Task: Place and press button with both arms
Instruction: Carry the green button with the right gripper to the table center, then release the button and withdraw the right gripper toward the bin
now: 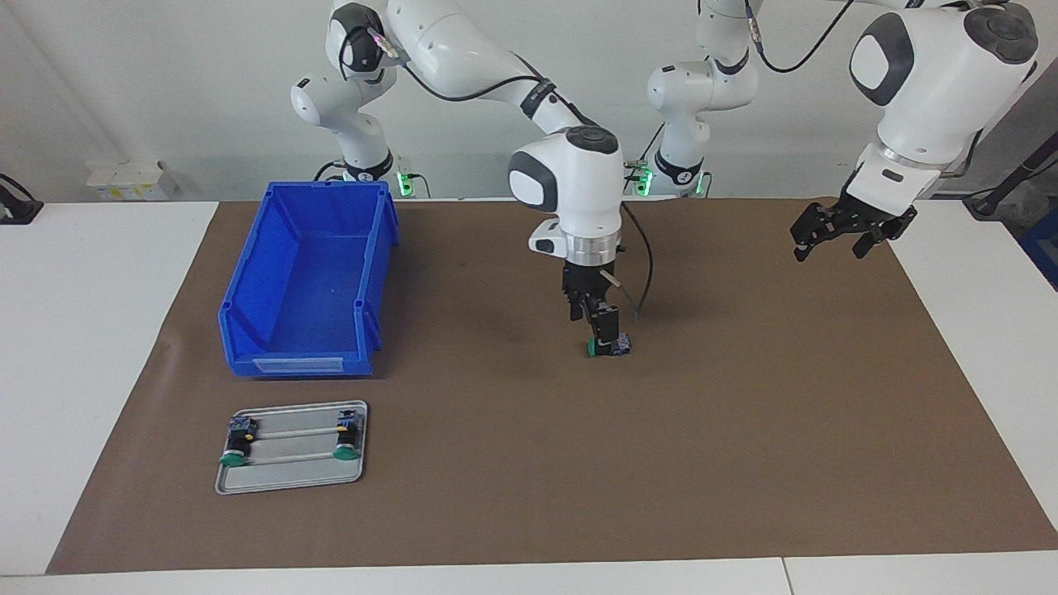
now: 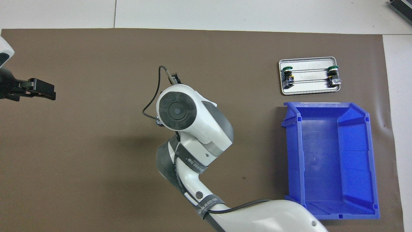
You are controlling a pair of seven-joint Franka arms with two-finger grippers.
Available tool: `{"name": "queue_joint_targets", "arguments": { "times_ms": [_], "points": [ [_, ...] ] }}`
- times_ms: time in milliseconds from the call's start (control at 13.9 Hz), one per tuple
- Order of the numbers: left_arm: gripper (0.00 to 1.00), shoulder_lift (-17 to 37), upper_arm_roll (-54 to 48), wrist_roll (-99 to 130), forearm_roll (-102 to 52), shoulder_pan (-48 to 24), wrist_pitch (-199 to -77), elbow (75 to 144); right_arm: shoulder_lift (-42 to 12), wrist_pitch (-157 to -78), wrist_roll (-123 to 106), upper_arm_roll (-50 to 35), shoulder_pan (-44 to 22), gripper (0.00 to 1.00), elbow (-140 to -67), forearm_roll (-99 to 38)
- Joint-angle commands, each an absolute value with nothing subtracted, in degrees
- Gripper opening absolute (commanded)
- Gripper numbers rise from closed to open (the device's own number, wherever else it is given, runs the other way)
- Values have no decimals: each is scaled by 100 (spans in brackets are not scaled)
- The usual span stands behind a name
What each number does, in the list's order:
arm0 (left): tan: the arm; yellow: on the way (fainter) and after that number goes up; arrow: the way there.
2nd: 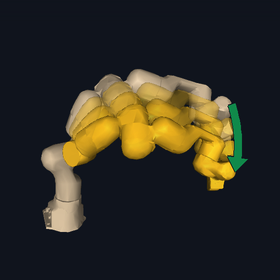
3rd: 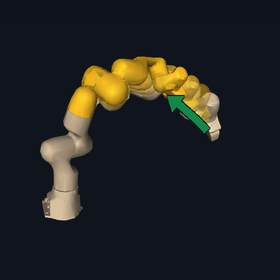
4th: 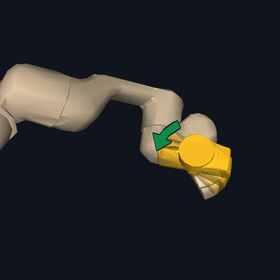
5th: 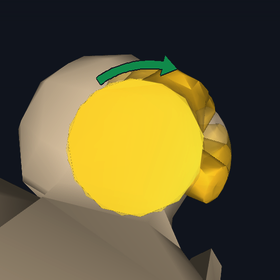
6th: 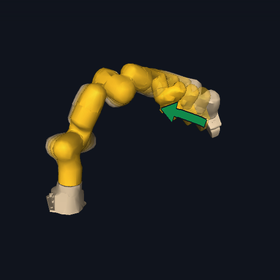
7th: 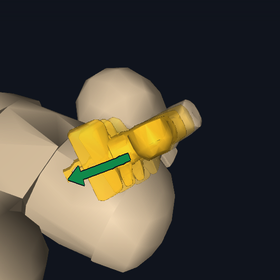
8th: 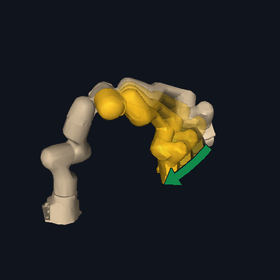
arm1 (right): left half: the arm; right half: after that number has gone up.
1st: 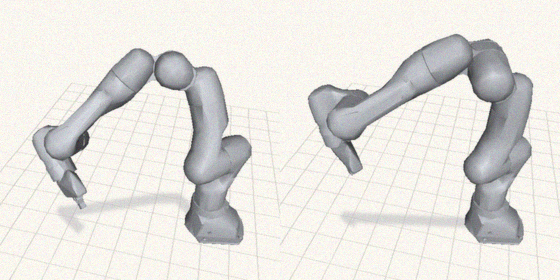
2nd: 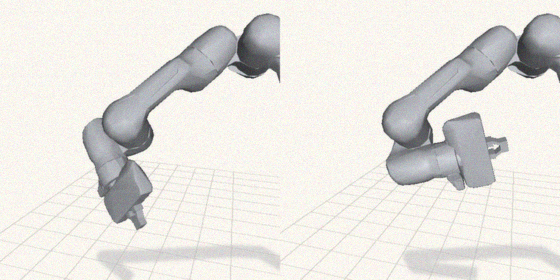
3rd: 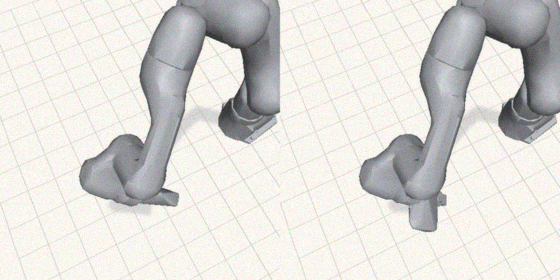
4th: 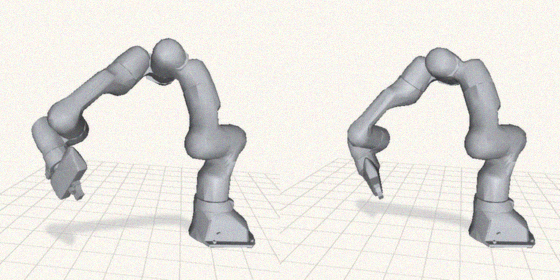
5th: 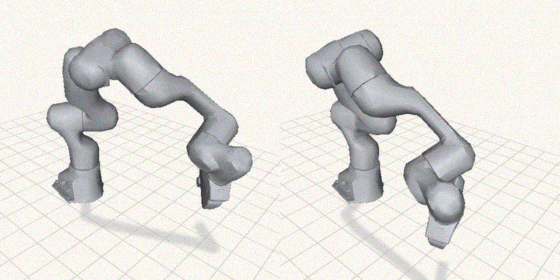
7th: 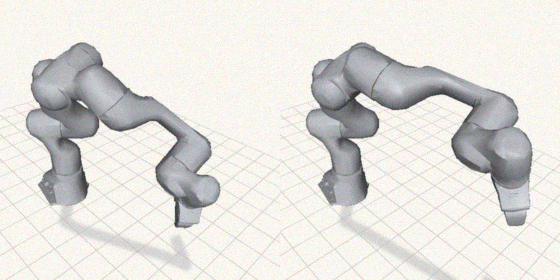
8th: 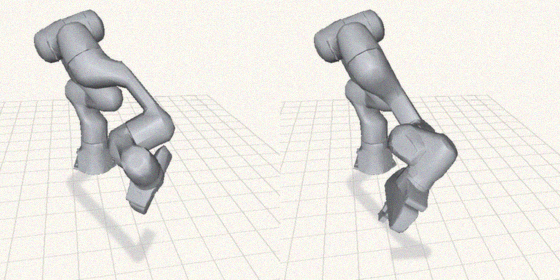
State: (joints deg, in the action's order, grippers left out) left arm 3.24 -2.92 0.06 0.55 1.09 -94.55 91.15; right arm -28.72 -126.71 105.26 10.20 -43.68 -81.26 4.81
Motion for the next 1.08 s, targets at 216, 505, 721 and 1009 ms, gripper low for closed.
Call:
{"name": "queue_joint_targets", "arguments": {
  "times_ms": [216, 505, 721, 1009],
  "points": [
    [100, 167, -308, -44, 18, 97, -9439, 9281, -1478, -12499, 7679, 958, -3053, 100, -9351, 571],
    [100, 167, -351, 9, 18, 62, -9491, 9281, -1047, -11999, 5271, 958, -2094, 100, -9369, 317],
    [100, 167, -369, -236, 18, -88, -9571, 9281, -748, -11358, 3460, 958, -1522, 100, -9360, 299],
    [100, 97, -387, -1947, -9, -438, -9790, 9509, -361, -10479, 1875, 958, -1047, 100, -9360, 290]
  ]
}}
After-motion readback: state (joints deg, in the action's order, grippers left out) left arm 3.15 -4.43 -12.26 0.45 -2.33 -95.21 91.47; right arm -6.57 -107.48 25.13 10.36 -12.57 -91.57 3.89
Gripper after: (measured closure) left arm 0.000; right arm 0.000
